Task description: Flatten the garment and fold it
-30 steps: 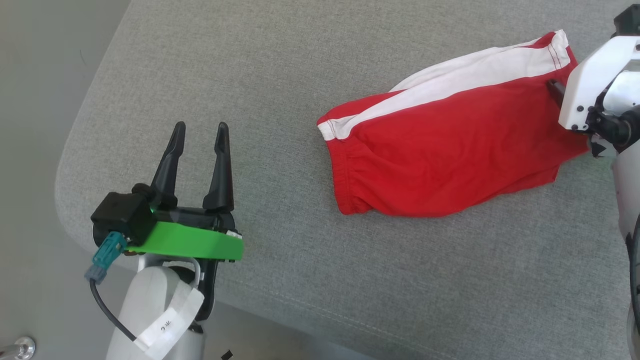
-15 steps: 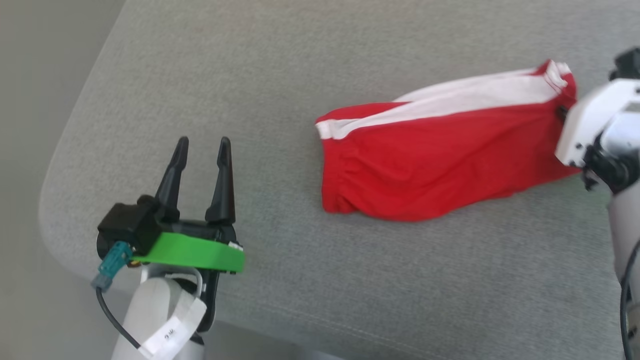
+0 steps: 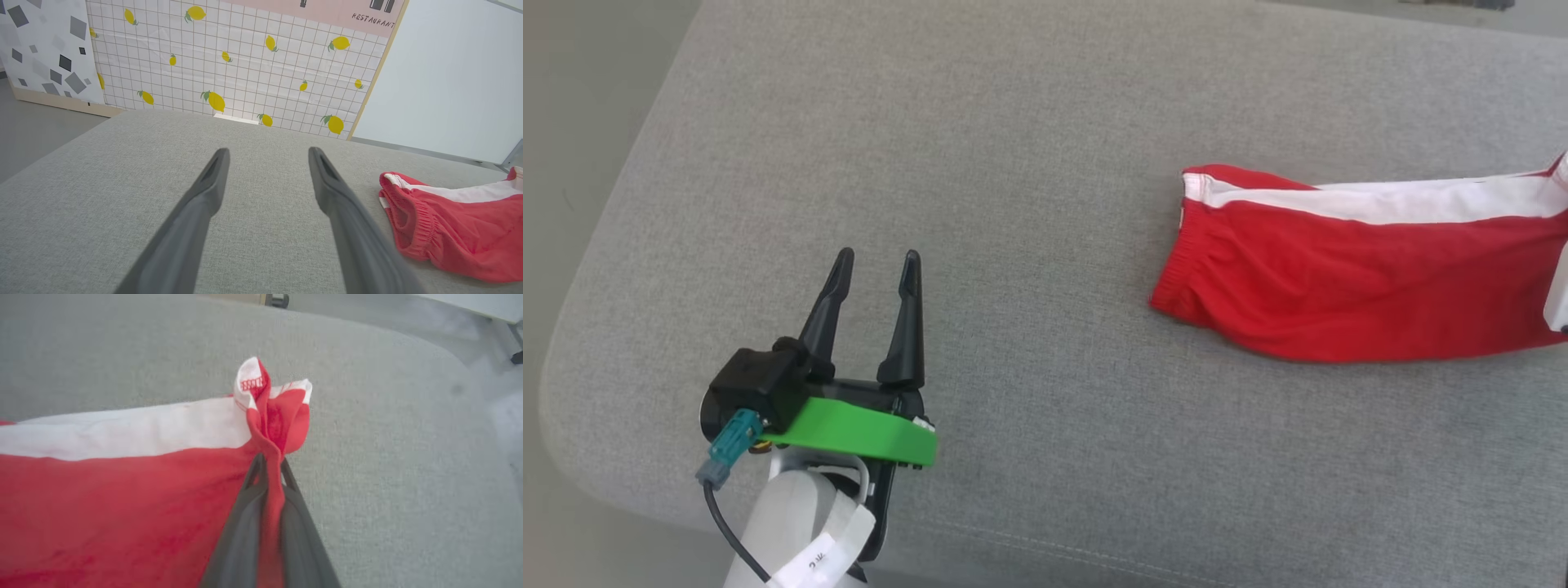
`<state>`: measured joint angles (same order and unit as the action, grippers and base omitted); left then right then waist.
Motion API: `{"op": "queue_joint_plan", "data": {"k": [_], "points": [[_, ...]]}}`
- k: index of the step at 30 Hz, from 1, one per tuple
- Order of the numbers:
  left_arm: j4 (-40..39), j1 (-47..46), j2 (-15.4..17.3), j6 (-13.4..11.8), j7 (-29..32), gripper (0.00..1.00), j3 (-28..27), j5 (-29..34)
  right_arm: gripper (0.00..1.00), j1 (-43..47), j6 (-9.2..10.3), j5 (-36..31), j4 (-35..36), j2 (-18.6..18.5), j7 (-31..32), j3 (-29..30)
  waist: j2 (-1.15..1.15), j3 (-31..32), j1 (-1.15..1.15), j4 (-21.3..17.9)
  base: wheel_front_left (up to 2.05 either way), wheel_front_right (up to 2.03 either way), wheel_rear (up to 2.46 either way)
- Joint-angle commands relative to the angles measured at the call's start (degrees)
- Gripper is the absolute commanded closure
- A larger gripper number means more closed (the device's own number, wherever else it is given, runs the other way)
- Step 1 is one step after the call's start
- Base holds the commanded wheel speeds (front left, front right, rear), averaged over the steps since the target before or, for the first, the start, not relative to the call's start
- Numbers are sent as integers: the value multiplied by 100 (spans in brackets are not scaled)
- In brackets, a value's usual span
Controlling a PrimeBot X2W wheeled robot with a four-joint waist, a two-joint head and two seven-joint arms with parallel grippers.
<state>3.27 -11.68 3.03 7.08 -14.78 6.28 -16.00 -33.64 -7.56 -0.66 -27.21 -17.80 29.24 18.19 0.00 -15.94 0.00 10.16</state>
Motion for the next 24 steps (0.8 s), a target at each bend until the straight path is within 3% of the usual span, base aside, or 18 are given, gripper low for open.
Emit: {"op": "queue_joint_plan", "data": {"k": [1, 5, 13, 17, 24], "points": [[15, 86, -15, 37, -21, 0, 6, 42, 100, 76, 8, -111, 215, 59, 48, -68, 0, 41, 0, -18, 0, 0, 0], [56, 89, -15, 38, -22, 0, 27, 46, 100, 192, 8, -277, 975, 204, 237, -551, 0, 90, 0, -8, 0, 0, 0], [74, 72, -15, 40, -22, 0, 124, 32, 100, 96, 8, 71, 2084, 358, 931, -2372, 0, 134, 0, 91, 0, 0, 0], [72, 19, -15, 40, -22, 0, 219, -11, 100, -105, 8, 214, 1975, 358, 1093, -3129, 0, 78, 0, 220, 0, 0, 0], [42, -87, -15, 40, -22, 0, 278, -110, 100, -533, 8, 352, 1126, 534, 1055, -3839, 0, -114, 0, 427, 0, 0, 0]]}}
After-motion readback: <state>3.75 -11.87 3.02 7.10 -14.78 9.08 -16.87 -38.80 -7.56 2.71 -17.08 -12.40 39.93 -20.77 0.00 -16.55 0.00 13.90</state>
